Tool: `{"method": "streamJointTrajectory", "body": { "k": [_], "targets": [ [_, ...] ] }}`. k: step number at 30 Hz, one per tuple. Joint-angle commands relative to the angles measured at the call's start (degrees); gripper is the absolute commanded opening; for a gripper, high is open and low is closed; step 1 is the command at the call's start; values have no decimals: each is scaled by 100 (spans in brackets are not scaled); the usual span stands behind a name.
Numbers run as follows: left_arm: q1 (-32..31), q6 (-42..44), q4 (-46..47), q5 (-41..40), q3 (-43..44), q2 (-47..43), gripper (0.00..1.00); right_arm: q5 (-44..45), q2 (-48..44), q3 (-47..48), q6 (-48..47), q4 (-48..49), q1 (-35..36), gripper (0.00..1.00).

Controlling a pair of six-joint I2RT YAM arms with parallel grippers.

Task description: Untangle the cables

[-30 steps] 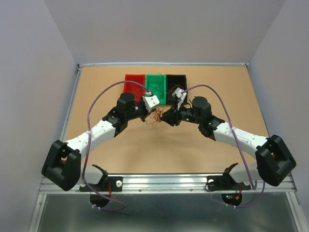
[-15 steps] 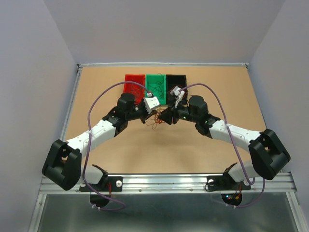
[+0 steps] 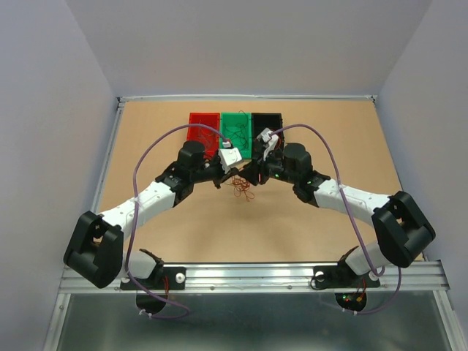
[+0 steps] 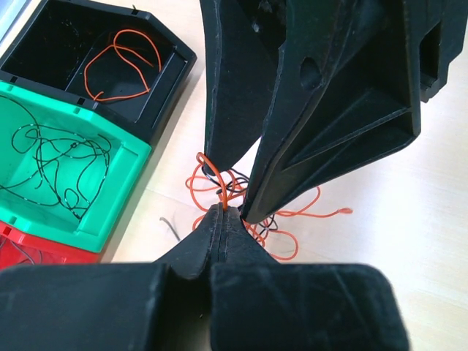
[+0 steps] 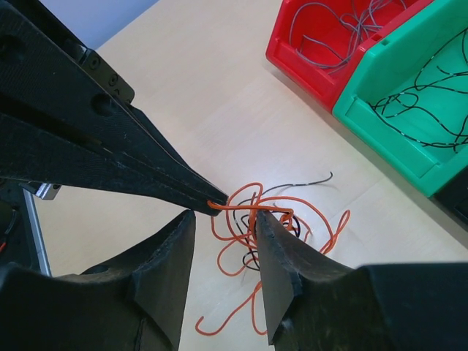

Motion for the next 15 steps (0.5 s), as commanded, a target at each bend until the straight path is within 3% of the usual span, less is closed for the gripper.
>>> {"method": "streamJointTrajectory", "body": {
  "k": [1, 15],
  "targets": [
    [-12, -25, 78, 168, 282, -201, 0, 331, 17, 386, 13, 326, 16, 45],
    [-12, -51, 78, -69, 326, -121, 0, 569, -361, 201, -549, -544, 8, 52]
  ]
}}
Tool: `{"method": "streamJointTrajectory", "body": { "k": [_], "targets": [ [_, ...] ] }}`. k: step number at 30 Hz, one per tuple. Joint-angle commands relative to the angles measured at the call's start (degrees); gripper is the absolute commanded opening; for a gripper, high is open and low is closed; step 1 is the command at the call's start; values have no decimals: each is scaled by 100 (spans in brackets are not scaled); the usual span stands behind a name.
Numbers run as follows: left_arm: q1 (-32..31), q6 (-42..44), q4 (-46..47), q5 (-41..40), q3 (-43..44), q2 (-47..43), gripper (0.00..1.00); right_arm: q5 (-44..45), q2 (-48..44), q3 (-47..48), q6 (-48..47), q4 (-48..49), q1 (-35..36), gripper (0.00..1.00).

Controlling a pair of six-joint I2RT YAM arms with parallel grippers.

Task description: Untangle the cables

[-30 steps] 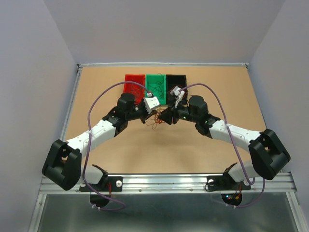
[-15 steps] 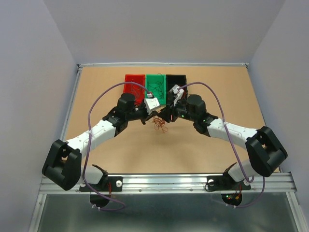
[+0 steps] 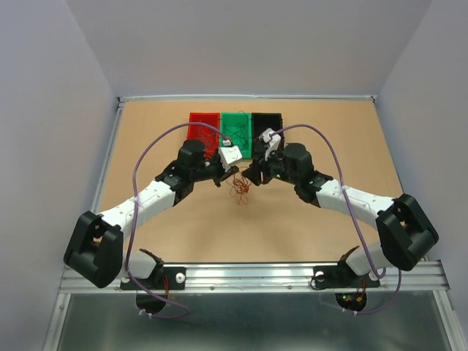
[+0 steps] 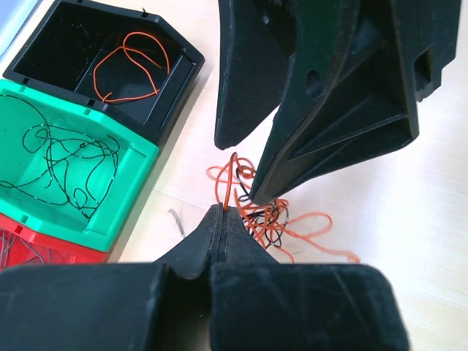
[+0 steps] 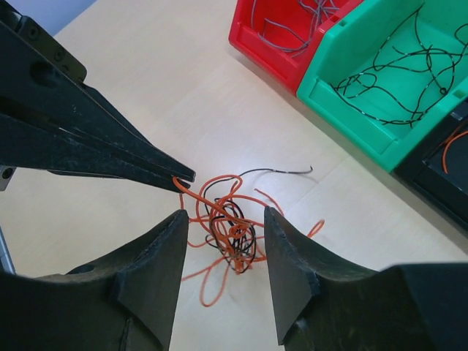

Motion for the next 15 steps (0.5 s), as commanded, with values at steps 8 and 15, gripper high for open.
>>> {"method": "streamJointTrajectory", "body": {
  "k": [8, 15],
  "targets": [
    [-1, -62, 135, -85, 245, -161, 0, -399, 49, 274, -596, -188, -17, 60],
    [43, -159, 205, -217, 210, -275, 0, -1120, 181, 309, -772, -179, -25, 60]
  ]
}}
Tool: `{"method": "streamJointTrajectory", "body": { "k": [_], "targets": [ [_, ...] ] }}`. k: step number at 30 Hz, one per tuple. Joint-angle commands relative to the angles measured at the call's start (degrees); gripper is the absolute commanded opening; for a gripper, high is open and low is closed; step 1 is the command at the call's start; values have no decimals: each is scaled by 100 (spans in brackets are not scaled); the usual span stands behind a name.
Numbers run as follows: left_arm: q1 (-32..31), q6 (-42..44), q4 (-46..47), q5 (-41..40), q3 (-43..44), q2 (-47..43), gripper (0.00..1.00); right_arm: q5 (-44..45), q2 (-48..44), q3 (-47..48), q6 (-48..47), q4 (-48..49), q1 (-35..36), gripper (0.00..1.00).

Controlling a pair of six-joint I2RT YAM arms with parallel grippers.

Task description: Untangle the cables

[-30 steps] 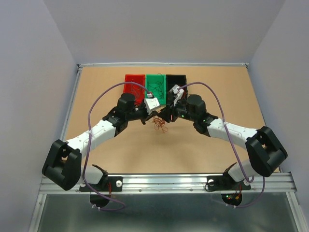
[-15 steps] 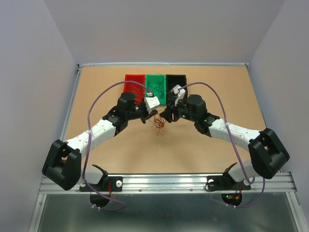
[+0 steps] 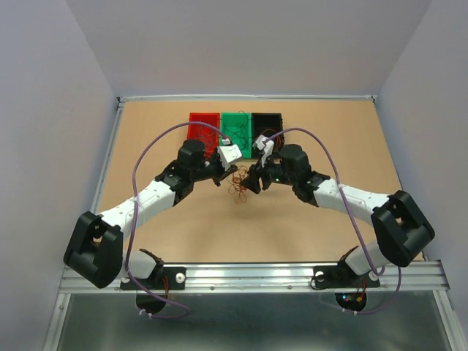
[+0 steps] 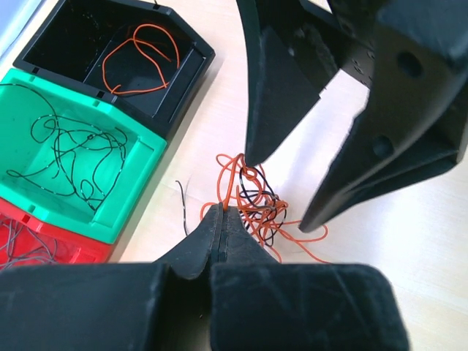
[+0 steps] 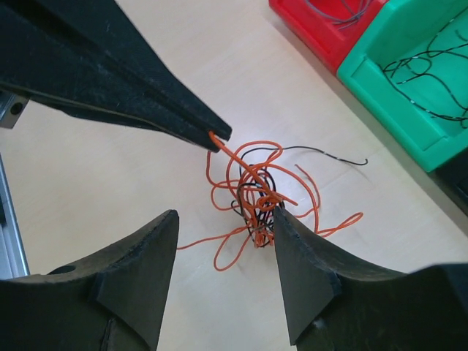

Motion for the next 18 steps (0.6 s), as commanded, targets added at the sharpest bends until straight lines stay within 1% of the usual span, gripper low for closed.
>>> {"method": "streamJointTrajectory", "body": {
  "k": [1, 4, 5, 6, 11, 14, 17, 18],
  "targets": [
    [50, -106, 225, -14, 206, -284, 0, -469, 89, 327, -354, 72, -23, 60],
    [59, -124, 252, -22, 171, -363, 0, -505, 142, 344, -426, 81, -23, 63],
    [76, -133, 252, -31, 171, -398, 0, -505, 177, 353, -470, 72, -23, 68],
    [76, -133, 252, -40, 171, -399, 0, -496, 186, 353, -496, 81, -23, 69],
    [147, -159, 269, 21, 153, -495, 0, -198, 300, 397, -532, 81, -23, 74],
    [147, -159, 260, 39, 144, -557, 0, -92, 371, 450, -514, 116, -49, 73],
    [164, -168, 260, 57, 127, -592, 0, -4, 353, 432, -462, 282, -58, 69],
    [164, -159, 260, 57, 127, -601, 0, 40, 344, 423, -418, 326, -67, 66]
  ]
}}
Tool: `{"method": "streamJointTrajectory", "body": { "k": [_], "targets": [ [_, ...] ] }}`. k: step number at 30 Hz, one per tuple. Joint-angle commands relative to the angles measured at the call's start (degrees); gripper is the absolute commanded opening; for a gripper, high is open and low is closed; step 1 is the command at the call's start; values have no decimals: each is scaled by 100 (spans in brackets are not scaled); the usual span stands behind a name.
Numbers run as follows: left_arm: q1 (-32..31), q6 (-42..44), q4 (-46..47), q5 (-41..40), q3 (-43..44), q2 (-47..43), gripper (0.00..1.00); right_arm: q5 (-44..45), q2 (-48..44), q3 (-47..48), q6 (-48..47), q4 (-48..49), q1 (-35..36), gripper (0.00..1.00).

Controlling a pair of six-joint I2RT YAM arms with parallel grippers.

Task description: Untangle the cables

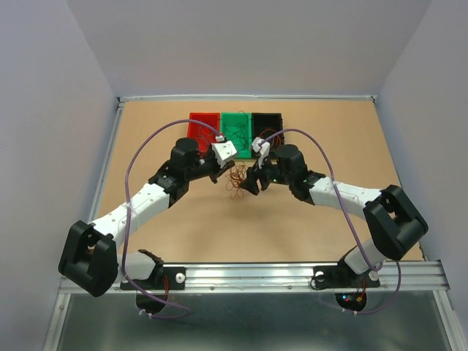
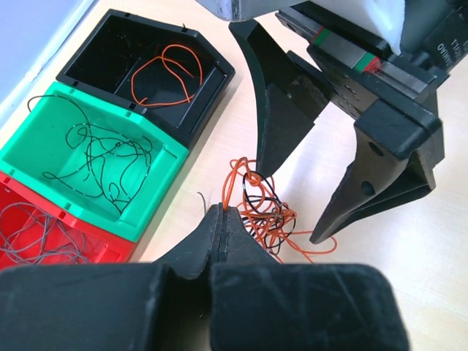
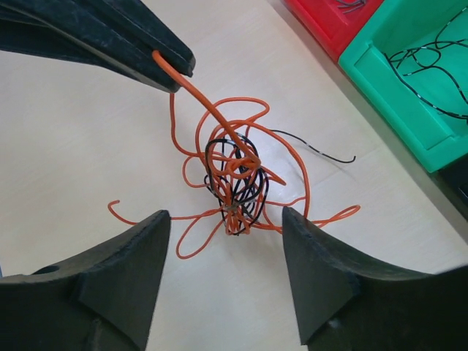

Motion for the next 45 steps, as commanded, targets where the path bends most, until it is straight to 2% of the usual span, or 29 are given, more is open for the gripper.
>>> {"method": "streamJointTrajectory", "body": {
  "k": [1, 5, 13, 19, 20, 23, 24, 26, 30, 36, 40, 45],
  "targets": [
    [46, -67, 254, 105, 135, -255, 0, 184, -49, 303, 17, 462, -95, 64],
    [64, -85, 254, 131, 127, -273, 0, 18, -84, 207, 141, 726, -175, 55],
    [73, -85, 219, 210, 135, -291, 0, -448, 82, 303, 176, 946, -192, 53],
    [81, -94, 201, 237, 153, -282, 0, -632, 284, 452, 439, 1148, -192, 46],
    [81, -94, 201, 237, 153, -282, 0, -659, 311, 470, 448, 1174, -192, 43],
    [90, -103, 201, 228, 153, -291, 0, -624, 337, 514, 536, 1219, -184, 23],
    [99, -111, 201, 184, 162, -291, 0, -511, 329, 497, 545, 1236, -192, 9],
    [125, -181, 253, 140, 153, -291, 0, -309, 250, 418, 589, 1245, -192, 1],
    [327, -410, 429, -88, 135, -326, 0, 140, 14, 207, 659, 1228, -219, 0],
    [1353, -1165, 877, -89, 118, -370, 0, 597, -645, -215, 809, 1149, -386, 1],
    [1654, -1455, 1001, -150, 153, -326, 0, 615, -997, -400, 756, 990, -430, 1],
    [2085, -1737, 1238, -519, 118, -352, 0, 1194, -1700, -725, 922, 832, -500, 1]
  ]
}}
